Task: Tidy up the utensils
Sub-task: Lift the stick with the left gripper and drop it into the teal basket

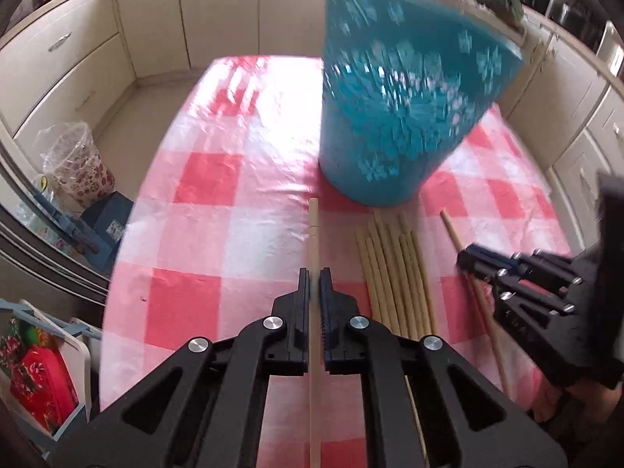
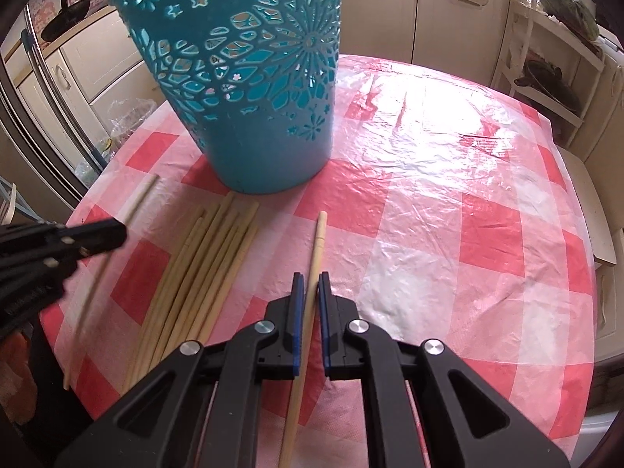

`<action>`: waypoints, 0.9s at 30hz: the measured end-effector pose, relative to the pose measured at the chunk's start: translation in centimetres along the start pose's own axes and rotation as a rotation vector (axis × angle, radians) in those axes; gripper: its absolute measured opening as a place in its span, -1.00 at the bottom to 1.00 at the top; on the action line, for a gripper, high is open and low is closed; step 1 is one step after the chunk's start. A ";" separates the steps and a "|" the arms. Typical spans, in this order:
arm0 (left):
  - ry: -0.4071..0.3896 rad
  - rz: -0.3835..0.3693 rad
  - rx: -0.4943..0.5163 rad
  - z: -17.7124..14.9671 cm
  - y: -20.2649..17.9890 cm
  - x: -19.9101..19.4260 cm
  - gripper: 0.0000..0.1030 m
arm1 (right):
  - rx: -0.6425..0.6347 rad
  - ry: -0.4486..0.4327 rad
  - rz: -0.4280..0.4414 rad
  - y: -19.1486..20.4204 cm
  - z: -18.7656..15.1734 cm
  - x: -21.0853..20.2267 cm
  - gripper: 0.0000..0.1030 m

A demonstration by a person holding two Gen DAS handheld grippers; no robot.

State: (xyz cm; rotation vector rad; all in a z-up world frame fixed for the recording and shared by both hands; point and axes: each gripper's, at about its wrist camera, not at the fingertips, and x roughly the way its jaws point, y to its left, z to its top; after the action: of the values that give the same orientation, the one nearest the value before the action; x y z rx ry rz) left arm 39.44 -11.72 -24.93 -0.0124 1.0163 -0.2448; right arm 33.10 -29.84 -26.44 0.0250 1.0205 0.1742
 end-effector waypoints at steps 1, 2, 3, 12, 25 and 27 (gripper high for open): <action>-0.052 -0.017 -0.025 0.7 0.7 -1.8 -0.91 | 0.003 0.000 0.000 0.0 0.0 0.0 -0.84; -0.109 -0.031 -0.041 1.4 1.3 -3.7 -0.91 | 0.005 0.000 0.001 0.0 0.1 0.0 -0.84; -0.162 -0.047 -0.054 2.1 1.7 -5.5 -0.91 | 0.006 0.000 0.002 0.0 0.1 0.0 -0.82; -0.567 -0.204 -0.067 11.5 -1.9 -13.9 -0.90 | -0.004 -0.010 0.003 0.3 0.1 0.2 -0.72; -0.599 -0.021 -0.073 17.1 -6.0 -4.5 -0.90 | -0.023 -0.027 0.009 0.4 -0.3 0.4 -0.72; -0.585 -0.001 -0.063 16.5 -5.9 -3.4 -0.90 | -0.024 -0.027 0.013 0.4 -0.4 0.3 -0.70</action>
State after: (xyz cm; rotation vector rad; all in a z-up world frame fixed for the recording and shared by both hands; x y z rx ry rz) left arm 50.49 -18.44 -12.66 -0.1347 0.4409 -0.1927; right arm 32.89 -29.38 -26.83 0.0116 0.9918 0.1974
